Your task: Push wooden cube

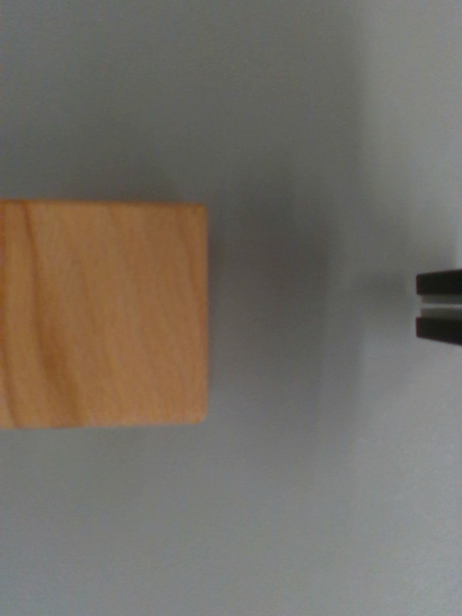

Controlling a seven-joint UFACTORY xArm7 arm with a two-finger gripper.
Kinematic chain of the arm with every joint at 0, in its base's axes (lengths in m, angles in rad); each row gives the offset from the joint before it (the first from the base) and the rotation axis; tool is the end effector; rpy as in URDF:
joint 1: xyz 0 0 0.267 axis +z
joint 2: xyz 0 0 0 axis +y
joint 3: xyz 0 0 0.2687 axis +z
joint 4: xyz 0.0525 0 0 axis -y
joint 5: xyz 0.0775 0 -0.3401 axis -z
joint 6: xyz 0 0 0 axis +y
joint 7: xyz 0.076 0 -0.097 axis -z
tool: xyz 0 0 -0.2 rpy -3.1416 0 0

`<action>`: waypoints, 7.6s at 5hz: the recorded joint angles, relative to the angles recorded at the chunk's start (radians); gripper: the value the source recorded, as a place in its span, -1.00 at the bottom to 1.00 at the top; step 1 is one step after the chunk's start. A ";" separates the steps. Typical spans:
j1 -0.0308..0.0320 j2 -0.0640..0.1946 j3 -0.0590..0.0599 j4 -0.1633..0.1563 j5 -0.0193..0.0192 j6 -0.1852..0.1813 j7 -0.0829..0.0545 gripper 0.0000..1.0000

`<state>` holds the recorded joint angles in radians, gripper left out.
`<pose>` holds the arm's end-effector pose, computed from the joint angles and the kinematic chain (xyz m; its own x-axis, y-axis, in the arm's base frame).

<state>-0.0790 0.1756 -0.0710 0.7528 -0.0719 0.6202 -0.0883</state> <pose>0.4064 -0.0726 -0.0199 0.9988 -0.0026 -0.0488 -0.0003 -0.9989 0.0475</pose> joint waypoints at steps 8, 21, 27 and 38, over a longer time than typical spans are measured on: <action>0.0001 0.003 0.000 0.005 0.0003 0.002 0.000 1.00; 0.0046 0.147 0.009 0.228 0.0136 0.082 0.002 1.00; 0.0075 0.238 0.014 0.370 0.0221 0.133 0.004 1.00; 0.0113 0.359 0.021 0.559 0.0334 0.201 0.006 1.00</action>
<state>-0.0677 0.5347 -0.0497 1.3113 -0.0385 0.8208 -0.0824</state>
